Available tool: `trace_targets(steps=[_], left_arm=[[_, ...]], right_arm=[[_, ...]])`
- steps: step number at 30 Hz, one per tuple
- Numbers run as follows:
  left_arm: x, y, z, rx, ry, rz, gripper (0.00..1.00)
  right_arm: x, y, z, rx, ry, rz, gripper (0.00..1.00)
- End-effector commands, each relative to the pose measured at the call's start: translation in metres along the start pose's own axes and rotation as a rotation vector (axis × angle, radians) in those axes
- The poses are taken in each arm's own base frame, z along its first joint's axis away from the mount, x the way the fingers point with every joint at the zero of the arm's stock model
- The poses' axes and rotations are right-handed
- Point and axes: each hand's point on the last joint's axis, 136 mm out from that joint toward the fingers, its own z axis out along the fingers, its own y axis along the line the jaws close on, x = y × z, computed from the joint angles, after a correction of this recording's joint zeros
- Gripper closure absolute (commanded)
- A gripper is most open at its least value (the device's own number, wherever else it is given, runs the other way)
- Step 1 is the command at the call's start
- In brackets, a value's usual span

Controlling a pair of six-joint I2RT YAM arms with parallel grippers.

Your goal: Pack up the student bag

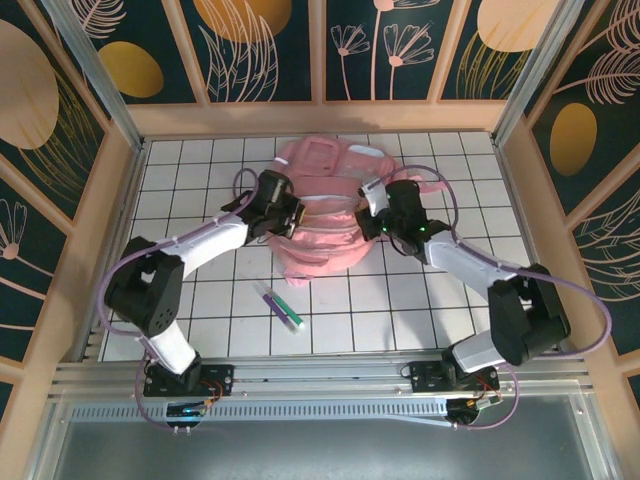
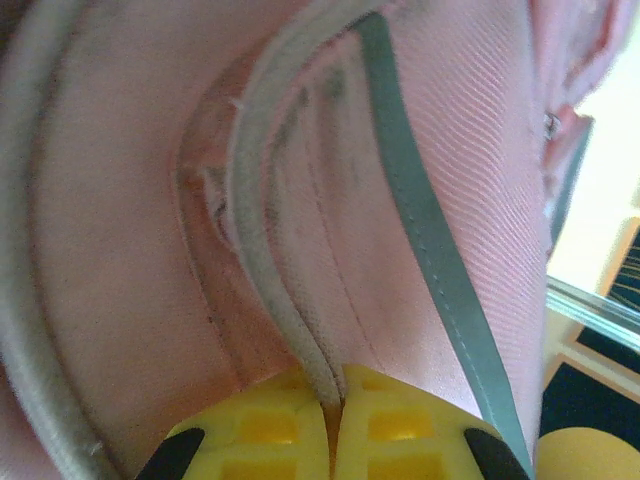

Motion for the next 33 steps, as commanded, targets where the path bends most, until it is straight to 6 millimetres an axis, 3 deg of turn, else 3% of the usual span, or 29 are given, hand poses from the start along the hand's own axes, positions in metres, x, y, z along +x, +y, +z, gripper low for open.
trace_targets(steps=[1,5,10,13,16,19,24,26,29,33], left_arm=[[0.056,-0.042,0.010,0.126,0.151,0.022,1.00],[0.073,-0.052,0.019,0.144,0.174,0.019,1.00],[0.088,-0.050,0.027,0.143,0.193,0.010,1.00],[0.089,-0.046,0.026,0.141,0.184,0.000,1.00],[0.089,-0.042,0.020,0.137,0.165,0.002,1.00],[0.103,-0.039,0.014,0.143,0.177,0.010,1.00],[0.120,-0.031,0.011,0.124,0.198,0.063,1.00],[0.121,-0.030,0.011,0.123,0.201,0.105,1.00],[0.123,-0.036,0.006,0.152,0.203,0.188,1.00],[0.113,-0.041,-0.005,0.177,0.174,0.349,0.66]], right_arm=[[0.037,0.033,-0.027,-0.104,0.166,0.060,1.00],[0.071,0.045,-0.041,-0.172,0.364,0.109,1.00],[0.074,0.065,-0.041,-0.341,0.414,0.218,1.00],[0.067,0.067,-0.032,-0.382,0.424,0.312,1.00],[0.048,0.061,-0.015,-0.342,0.407,0.459,1.00],[0.024,0.066,-0.001,-0.343,0.346,0.605,1.00],[-0.021,0.076,-0.005,-0.377,0.207,0.711,1.00],[-0.024,0.071,-0.008,-0.347,0.214,0.763,1.00],[-0.010,0.064,-0.003,-0.283,0.263,0.847,1.00],[-0.003,0.065,0.003,-0.301,0.298,0.938,1.00]])
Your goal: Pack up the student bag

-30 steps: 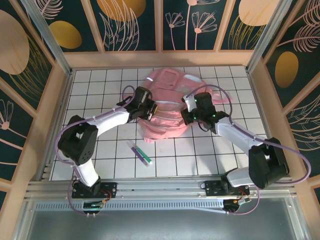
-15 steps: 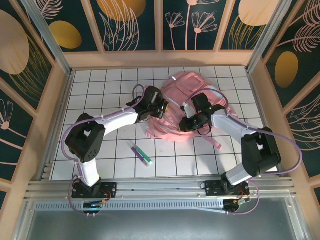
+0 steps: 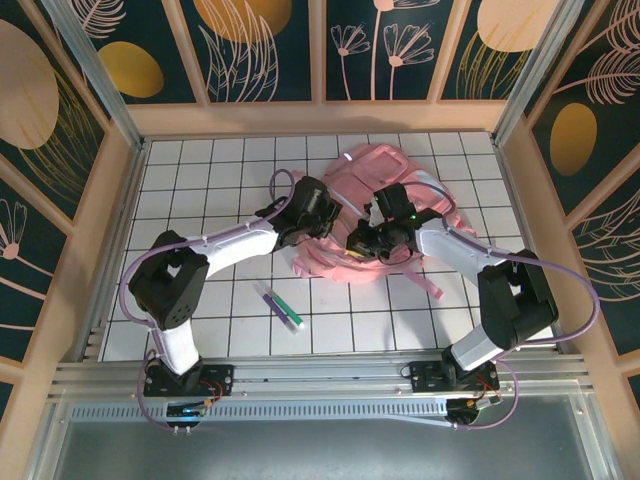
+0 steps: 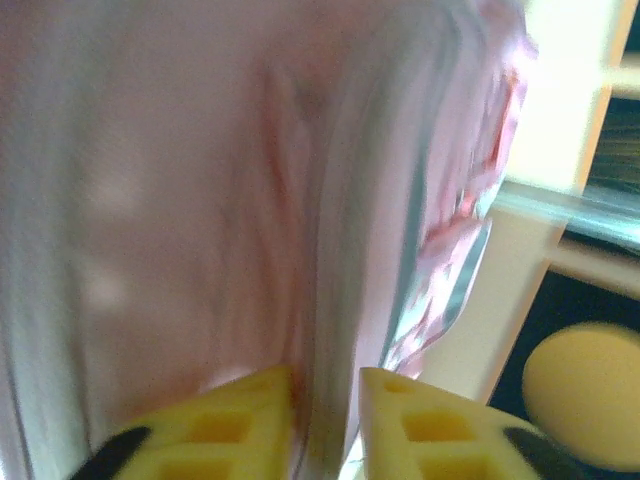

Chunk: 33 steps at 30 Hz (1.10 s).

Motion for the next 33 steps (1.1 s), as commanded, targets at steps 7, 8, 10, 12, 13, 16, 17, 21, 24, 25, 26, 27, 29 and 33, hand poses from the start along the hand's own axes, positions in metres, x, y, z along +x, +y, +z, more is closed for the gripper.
trace_targets(steps=[7,8,10,12,13,16,17,21,24,25,26,27,29,33], left_arm=[[-0.021,0.004,-0.067,0.002,-0.081,0.496,0.58],[-0.024,0.005,-0.073,0.000,-0.094,0.555,0.59],[-0.019,0.005,-0.081,0.015,-0.072,0.716,0.60],[-0.005,0.012,-0.081,0.032,0.005,0.864,0.61],[0.000,0.015,-0.081,0.040,0.033,0.906,0.61],[0.001,0.015,-0.083,0.065,0.024,0.985,0.63],[-0.012,0.012,-0.086,0.035,-0.049,0.985,0.66],[-0.084,0.000,-0.112,-0.127,-0.373,0.891,0.64],[-0.114,-0.026,-0.122,-0.115,-0.477,0.854,0.85],[-0.116,-0.036,-0.117,-0.109,-0.466,0.861,0.85],[-0.117,-0.044,-0.108,-0.121,-0.448,0.871,0.78],[-0.114,-0.049,-0.097,-0.129,-0.411,0.888,0.65],[-0.107,-0.053,-0.065,-0.158,-0.305,0.906,0.35],[-0.093,-0.057,-0.018,-0.152,-0.159,0.932,0.38]], right_arm=[[-0.039,0.052,-0.016,-0.160,-0.140,-0.008,0.93],[-0.039,0.050,-0.014,-0.155,-0.136,-0.007,0.93],[-0.039,0.048,-0.012,-0.152,-0.134,-0.004,0.96],[-0.039,0.047,-0.010,-0.161,-0.129,0.006,1.00],[-0.038,0.048,-0.009,-0.168,-0.123,0.008,1.00],[-0.036,0.048,-0.009,-0.159,-0.104,0.002,1.00],[-0.034,0.043,-0.010,-0.134,-0.095,-0.005,1.00],[-0.035,0.004,-0.024,0.017,-0.112,-0.038,1.00],[-0.038,-0.016,-0.036,0.060,-0.112,-0.051,1.00],[-0.039,-0.016,-0.039,0.059,-0.111,-0.055,1.00],[-0.039,-0.017,-0.040,0.058,-0.109,-0.056,1.00],[-0.041,-0.016,-0.042,0.056,-0.115,-0.062,1.00],[-0.041,-0.013,-0.043,0.048,-0.115,-0.065,1.00],[-0.039,-0.013,-0.042,0.040,-0.102,-0.064,1.00]])
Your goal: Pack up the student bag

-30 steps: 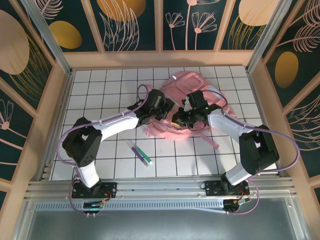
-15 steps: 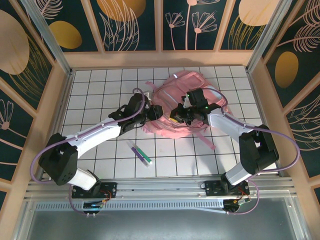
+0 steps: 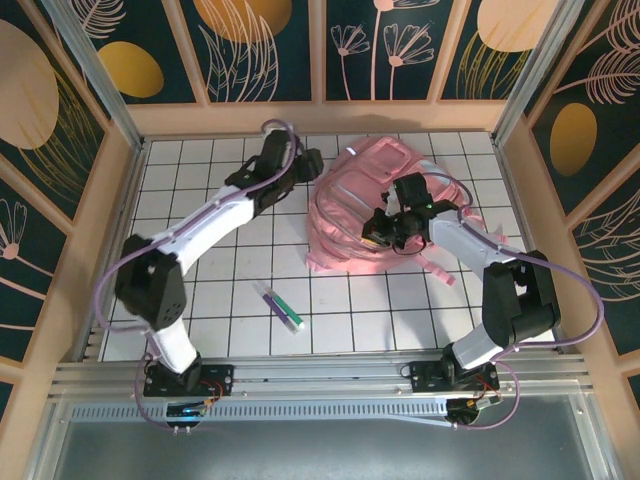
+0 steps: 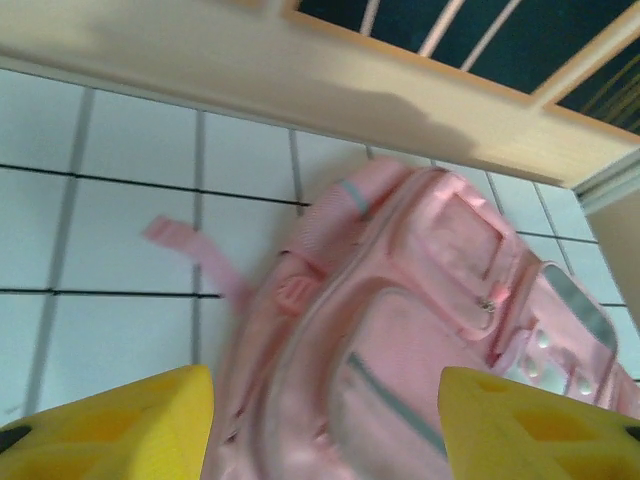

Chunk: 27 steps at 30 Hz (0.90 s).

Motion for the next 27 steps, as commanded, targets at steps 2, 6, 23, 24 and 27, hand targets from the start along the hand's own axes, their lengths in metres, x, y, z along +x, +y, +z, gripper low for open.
trace_targets(steps=[2,6,23,24,27], left_arm=[[0.054,0.002,0.044,-0.020,0.245,0.063,0.34],[0.062,-0.001,0.070,-0.046,0.323,0.065,0.33],[0.111,-0.022,0.114,0.090,0.550,0.053,0.56],[0.114,-0.017,0.115,0.071,0.562,0.059,0.53],[0.120,0.002,0.119,-0.010,0.578,0.072,0.46]], right_arm=[[-0.005,0.013,-0.016,-0.009,-0.031,-0.064,1.00],[-0.006,0.012,-0.020,0.003,-0.042,-0.073,1.00],[-0.012,0.004,-0.019,0.067,-0.050,-0.124,1.00],[-0.013,0.004,-0.019,0.069,-0.050,-0.127,1.00],[-0.013,0.004,-0.018,0.073,-0.048,-0.131,1.00]])
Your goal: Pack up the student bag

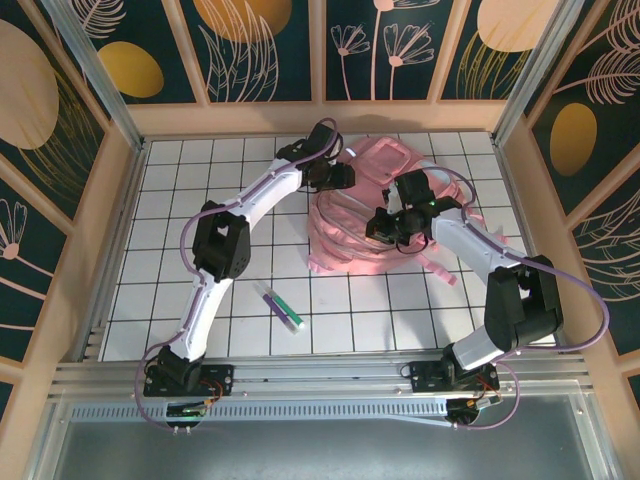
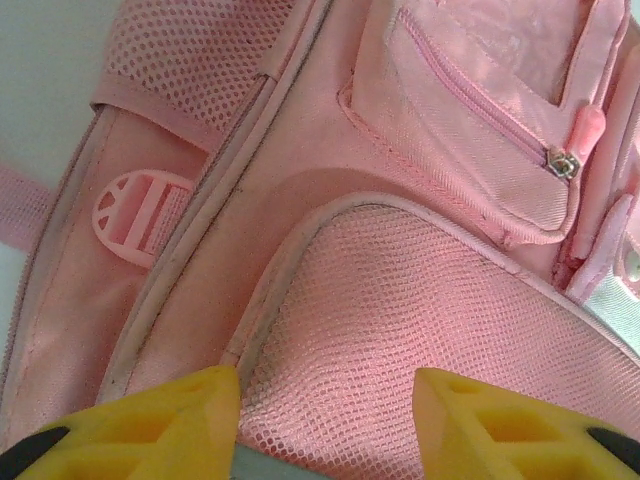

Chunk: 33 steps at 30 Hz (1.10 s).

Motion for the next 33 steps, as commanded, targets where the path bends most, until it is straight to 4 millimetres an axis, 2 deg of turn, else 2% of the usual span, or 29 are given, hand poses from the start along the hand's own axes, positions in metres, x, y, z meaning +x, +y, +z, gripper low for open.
trace_targets(steps=[1,4,8,9,12,13,17,20,22,25,27,28,31,33], left_arm=[[0.023,0.027,0.013,-0.096,0.094,-0.022,0.36],[0.020,0.038,0.014,-0.144,0.076,-0.011,0.36],[0.017,0.033,0.018,-0.117,0.064,0.007,0.41],[0.017,0.028,0.018,-0.088,0.067,0.012,0.51],[0.015,0.010,0.017,0.012,0.065,0.014,0.93],[0.012,0.008,0.014,0.021,0.048,0.005,1.00],[-0.010,0.014,-0.013,0.029,-0.057,-0.106,1.00],[-0.023,0.022,-0.050,0.021,-0.184,-0.213,1.00],[-0.017,0.031,-0.076,0.040,-0.285,-0.348,1.00],[0.014,0.047,-0.106,0.145,-0.396,-0.603,1.00],[0.036,0.044,-0.110,0.170,-0.404,-0.643,1.00],[0.046,0.037,-0.107,0.164,-0.385,-0.627,1.00],[0.062,0.012,-0.094,0.164,-0.337,-0.590,1.00],[0.065,-0.002,-0.088,0.195,-0.332,-0.594,1.00]], right_arm=[[-0.010,0.004,-0.006,0.017,-0.021,-0.039,1.00],[-0.010,0.005,-0.007,0.020,-0.022,-0.045,1.00],[-0.011,0.006,-0.009,0.021,-0.022,-0.049,1.00],[-0.012,0.007,-0.010,0.019,-0.027,-0.053,1.00],[-0.014,0.006,-0.011,0.029,-0.032,-0.057,1.00],[-0.014,0.005,-0.011,0.036,-0.034,-0.060,1.00],[-0.019,-0.006,-0.009,0.100,-0.042,-0.077,1.00],[-0.032,-0.011,-0.006,0.154,-0.054,-0.103,1.00],[-0.042,-0.012,-0.001,0.173,-0.059,-0.121,1.00],[-0.057,-0.019,0.008,0.227,-0.057,-0.150,1.00],[-0.068,-0.022,0.013,0.258,-0.063,-0.174,1.00],[-0.073,-0.022,0.016,0.267,-0.064,-0.183,1.00],[-0.081,-0.017,0.025,0.250,-0.033,-0.207,1.00],[-0.081,-0.010,0.027,0.239,-0.016,-0.217,1.00]])
